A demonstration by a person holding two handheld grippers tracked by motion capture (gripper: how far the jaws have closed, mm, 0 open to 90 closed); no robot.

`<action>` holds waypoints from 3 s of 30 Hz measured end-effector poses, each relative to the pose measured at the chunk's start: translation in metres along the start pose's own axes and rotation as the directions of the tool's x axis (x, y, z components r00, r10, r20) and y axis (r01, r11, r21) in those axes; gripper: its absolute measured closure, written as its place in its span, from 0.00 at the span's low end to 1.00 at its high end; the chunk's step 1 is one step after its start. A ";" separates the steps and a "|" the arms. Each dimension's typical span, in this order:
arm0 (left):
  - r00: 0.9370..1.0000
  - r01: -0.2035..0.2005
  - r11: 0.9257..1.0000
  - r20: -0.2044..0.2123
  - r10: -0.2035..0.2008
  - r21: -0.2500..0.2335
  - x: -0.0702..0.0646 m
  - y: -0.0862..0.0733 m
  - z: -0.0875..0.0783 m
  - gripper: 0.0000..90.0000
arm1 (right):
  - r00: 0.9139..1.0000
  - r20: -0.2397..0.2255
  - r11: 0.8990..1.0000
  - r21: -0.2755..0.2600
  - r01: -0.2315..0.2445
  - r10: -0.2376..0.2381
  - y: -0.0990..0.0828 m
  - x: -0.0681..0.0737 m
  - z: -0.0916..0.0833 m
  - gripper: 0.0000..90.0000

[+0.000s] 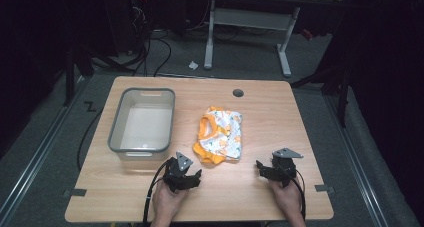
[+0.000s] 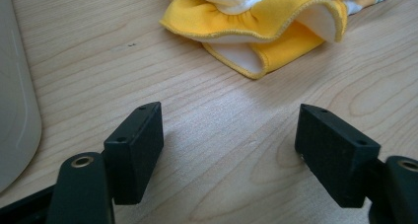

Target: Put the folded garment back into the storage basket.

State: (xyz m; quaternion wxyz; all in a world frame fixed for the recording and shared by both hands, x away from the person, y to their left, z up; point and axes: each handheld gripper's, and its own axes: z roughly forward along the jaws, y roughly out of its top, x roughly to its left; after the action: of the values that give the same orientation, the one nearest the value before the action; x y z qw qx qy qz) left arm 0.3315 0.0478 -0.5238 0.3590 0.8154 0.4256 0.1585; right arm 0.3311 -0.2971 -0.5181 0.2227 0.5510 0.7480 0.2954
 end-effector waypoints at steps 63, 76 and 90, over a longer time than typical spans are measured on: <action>0.992 0.068 0.997 0.108 -0.065 -0.024 0.008 0.057 -0.017 0.29 | 1.000 -0.004 1.000 -0.001 0.008 -0.008 -0.001 0.000 -0.001 0.30; 0.985 0.109 0.994 0.135 -0.109 0.011 0.018 0.077 -0.001 0.27 | 1.000 -0.004 1.000 -0.001 0.008 -0.008 -0.001 0.000 -0.001 0.30; 0.990 0.072 0.995 0.117 -0.080 0.070 0.021 0.103 0.023 0.22 | 1.000 -0.005 1.000 -0.001 0.008 -0.008 -0.001 0.000 -0.001 0.30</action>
State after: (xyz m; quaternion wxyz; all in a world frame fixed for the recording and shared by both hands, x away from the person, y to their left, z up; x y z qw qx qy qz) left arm 0.4166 0.0150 -0.4667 0.3629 0.8178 0.4392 0.0816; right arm 0.3296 -0.2978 -0.5180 0.2223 0.5471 0.7507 0.2960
